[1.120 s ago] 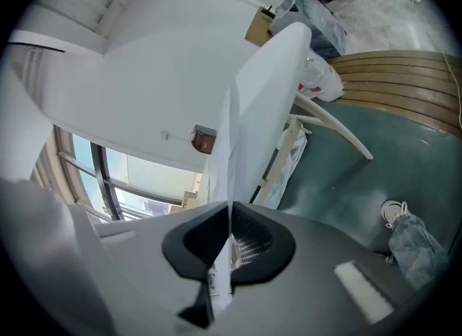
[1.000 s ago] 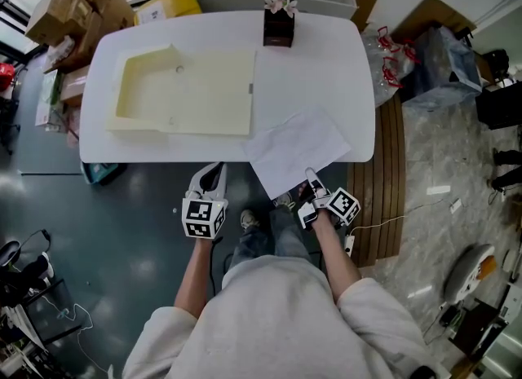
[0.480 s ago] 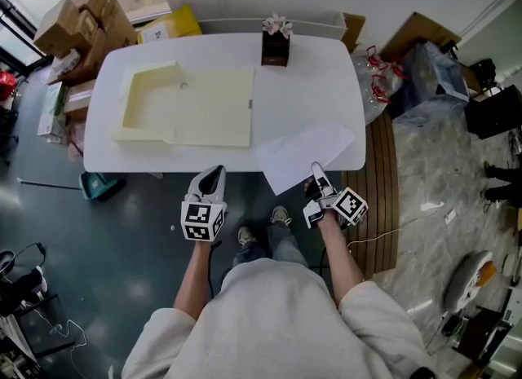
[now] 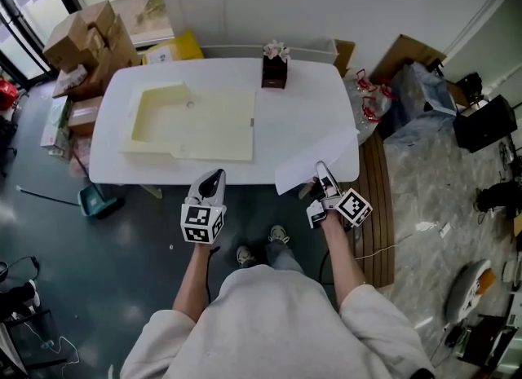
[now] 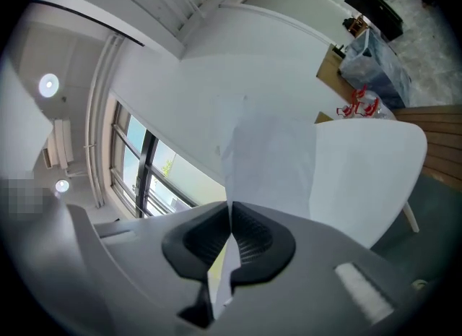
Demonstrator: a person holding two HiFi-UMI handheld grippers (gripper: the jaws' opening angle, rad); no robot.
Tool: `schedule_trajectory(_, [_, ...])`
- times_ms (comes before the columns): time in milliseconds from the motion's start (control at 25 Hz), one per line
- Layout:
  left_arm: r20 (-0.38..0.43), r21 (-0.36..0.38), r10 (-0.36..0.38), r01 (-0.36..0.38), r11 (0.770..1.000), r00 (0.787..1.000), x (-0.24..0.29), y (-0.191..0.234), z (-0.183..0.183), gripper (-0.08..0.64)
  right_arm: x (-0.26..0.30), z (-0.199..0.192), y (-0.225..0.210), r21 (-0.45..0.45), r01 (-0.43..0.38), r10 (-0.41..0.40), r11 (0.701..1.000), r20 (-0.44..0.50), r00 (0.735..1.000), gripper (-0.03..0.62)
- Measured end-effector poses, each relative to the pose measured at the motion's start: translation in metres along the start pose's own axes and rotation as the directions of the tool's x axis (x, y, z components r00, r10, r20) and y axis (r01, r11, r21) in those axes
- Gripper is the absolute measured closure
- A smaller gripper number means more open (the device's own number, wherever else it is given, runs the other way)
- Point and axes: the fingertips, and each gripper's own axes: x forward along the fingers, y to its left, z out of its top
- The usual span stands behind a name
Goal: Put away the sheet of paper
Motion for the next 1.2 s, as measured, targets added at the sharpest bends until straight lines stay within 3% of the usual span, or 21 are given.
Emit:
schedule_trajectory(120, [0.019, -0.002, 0.004, -0.004, 1.000, 1.000, -0.008, 0.006, 0.006, 0.554, 0.003, 0.007, 0.019, -0.051, -0.043, 0.044, 0.998, 0.016, 0.999, 0.591])
schedule_trajectory(360, [0.045, -0.011, 0.040, -0.040, 0.999, 0.998, -0.024, 0.029, 0.014, 0.554, 0.019, 0.002, 0.038, -0.050, -0.048, 0.048, 0.998, 0.001, 0.999, 0.591])
schedule_trajectory(720, [0.066, -0.040, 0.172, -0.169, 0.985, 0.983, -0.051, 0.077, 0.019, 0.554, 0.087, -0.026, 0.074, -0.059, -0.162, 0.154, 0.985, -0.124, 0.980, 0.591])
schedule_trajectory(1000, [0.075, -0.072, 0.330, -0.325, 0.943, 0.941, -0.076, 0.129, 0.024, 0.554, 0.161, -0.065, 0.107, -0.026, -0.276, 0.260, 0.961, -0.260, 0.930, 0.591])
schedule_trajectory(1200, [0.093, -0.089, 0.446, -0.439, 0.894, 0.890, -0.091, 0.161, 0.039, 0.554, 0.220, -0.096, 0.138, 0.015, -0.364, 0.344, 0.931, -0.367, 0.864, 0.591])
